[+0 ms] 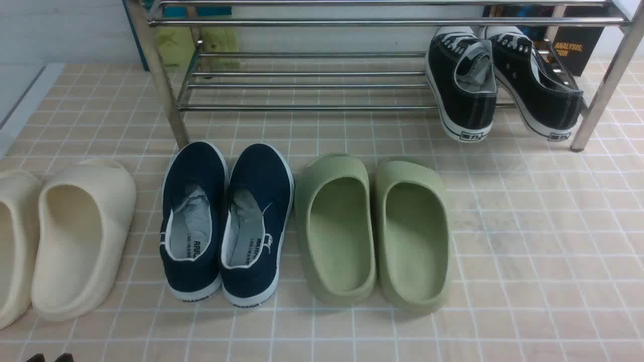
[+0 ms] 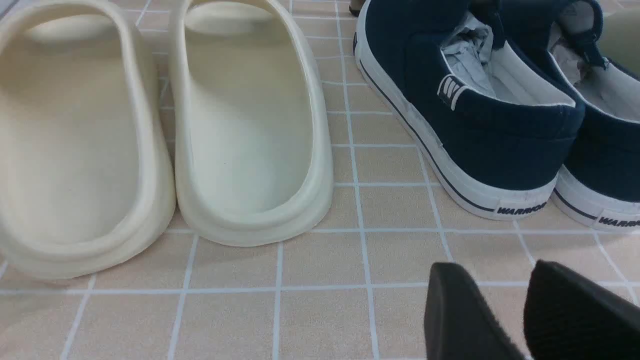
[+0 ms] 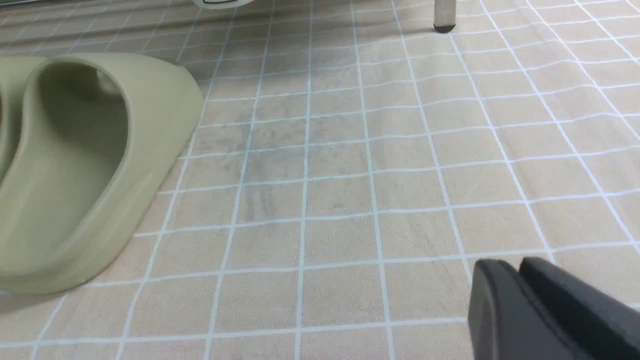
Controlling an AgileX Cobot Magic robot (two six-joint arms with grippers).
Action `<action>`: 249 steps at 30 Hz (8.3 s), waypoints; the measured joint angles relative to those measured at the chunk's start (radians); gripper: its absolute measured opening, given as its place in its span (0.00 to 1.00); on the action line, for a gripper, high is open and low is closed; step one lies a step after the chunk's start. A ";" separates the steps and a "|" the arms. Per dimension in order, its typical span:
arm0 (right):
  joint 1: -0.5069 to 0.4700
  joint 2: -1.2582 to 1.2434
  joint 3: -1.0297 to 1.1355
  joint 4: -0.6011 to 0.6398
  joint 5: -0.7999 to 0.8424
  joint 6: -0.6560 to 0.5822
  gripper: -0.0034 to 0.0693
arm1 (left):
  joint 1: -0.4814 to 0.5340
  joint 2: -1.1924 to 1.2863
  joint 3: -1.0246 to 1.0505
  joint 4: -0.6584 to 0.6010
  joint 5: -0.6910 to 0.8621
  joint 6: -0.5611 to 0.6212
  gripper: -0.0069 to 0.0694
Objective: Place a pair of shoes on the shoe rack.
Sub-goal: Use the left arm to grab the shoe closest to it, then use the left arm to put a shoe into the shoe rack, then use the left arm to grab the shoe closest to it
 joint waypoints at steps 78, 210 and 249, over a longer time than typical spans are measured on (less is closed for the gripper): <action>0.000 0.000 0.000 0.001 0.000 0.000 0.25 | 0.000 0.000 -0.298 0.063 -0.887 -0.186 0.29; 0.000 0.000 0.000 0.001 0.000 0.000 0.37 | -0.130 2.118 -1.822 0.037 0.019 -0.206 0.59; 0.000 0.000 -0.001 0.001 0.001 0.000 0.38 | -0.130 1.703 -1.149 -0.343 0.355 0.117 0.57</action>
